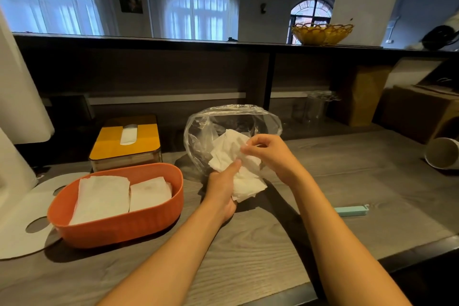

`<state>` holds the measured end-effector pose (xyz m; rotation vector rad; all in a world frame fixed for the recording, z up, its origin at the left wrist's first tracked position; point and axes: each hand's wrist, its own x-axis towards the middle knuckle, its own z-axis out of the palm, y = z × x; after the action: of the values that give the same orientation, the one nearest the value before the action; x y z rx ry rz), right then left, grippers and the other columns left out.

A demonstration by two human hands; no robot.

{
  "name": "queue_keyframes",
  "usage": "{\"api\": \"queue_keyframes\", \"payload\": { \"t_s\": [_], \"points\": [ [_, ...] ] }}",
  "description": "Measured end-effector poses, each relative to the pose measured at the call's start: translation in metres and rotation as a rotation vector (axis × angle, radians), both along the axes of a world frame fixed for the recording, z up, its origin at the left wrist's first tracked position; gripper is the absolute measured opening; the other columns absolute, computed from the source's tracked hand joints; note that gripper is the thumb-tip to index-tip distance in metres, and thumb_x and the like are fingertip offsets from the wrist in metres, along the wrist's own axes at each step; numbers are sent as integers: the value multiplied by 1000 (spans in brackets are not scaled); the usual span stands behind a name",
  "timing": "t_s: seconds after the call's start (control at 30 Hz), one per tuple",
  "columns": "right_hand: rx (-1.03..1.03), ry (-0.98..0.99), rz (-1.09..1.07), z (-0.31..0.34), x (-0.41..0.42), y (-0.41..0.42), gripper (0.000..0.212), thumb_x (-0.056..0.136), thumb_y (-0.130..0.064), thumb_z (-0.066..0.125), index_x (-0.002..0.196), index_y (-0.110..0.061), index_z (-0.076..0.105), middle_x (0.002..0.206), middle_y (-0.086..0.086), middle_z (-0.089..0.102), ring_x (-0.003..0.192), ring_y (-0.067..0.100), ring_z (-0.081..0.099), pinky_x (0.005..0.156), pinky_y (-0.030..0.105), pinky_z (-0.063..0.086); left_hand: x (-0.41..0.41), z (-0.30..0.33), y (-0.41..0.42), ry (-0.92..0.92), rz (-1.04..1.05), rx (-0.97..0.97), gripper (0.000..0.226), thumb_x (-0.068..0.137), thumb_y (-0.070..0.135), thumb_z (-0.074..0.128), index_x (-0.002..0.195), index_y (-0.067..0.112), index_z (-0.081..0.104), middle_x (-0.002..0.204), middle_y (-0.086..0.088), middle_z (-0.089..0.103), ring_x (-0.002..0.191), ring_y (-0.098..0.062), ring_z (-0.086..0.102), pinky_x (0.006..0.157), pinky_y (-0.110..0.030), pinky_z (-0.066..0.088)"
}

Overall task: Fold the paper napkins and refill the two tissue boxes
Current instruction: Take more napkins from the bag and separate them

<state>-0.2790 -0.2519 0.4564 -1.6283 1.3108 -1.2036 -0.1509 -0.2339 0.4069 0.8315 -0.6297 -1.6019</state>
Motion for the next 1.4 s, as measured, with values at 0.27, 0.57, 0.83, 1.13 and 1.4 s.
{"api": "queue_keyframes", "payload": {
  "t_s": [0.27, 0.57, 0.83, 1.13, 1.4],
  "points": [
    [-238, -385, -267, 15, -14, 2, 6, 89, -12, 71, 94, -14, 73, 88, -3, 71, 85, 8, 65, 69, 20, 52, 6, 6, 4, 140, -68, 42, 14, 102, 23, 57, 113, 19, 65, 96, -10, 77, 91, -31, 72, 74, -46, 58],
    [-167, -391, 314, 31, -17, 26, 8, 87, -26, 67, 93, -22, 71, 88, 0, 68, 79, 16, 66, 61, 26, 55, 10, 6, 8, 161, -201, 27, 46, 102, 51, 43, 128, 20, 65, 109, -10, 76, 94, -28, 71, 73, -38, 57],
    [-173, -113, -134, -4, 8, -3, 15, 95, -16, 64, 105, -25, 72, 101, -9, 68, 94, 12, 65, 66, 19, 52, 7, 9, 11, 182, -269, -46, 50, 96, 57, 46, 130, 24, 63, 119, -13, 73, 105, -33, 70, 83, -47, 56],
    [-189, -324, -349, -14, 18, -5, 8, 94, -14, 65, 99, -14, 71, 91, -5, 68, 85, 7, 63, 59, 9, 49, -2, 0, 7, -39, -142, -49, 19, 96, 6, 63, 113, 13, 68, 99, -12, 77, 87, -29, 73, 84, -50, 59],
    [43, -354, -212, -1, 16, 0, 16, 93, -25, 67, 103, -14, 71, 104, 14, 68, 101, 31, 62, 82, 42, 55, 1, 3, 9, 28, -106, -161, 36, 97, 6, 60, 132, 18, 60, 117, -11, 73, 104, -30, 72, 83, -48, 60]
  ]
}}
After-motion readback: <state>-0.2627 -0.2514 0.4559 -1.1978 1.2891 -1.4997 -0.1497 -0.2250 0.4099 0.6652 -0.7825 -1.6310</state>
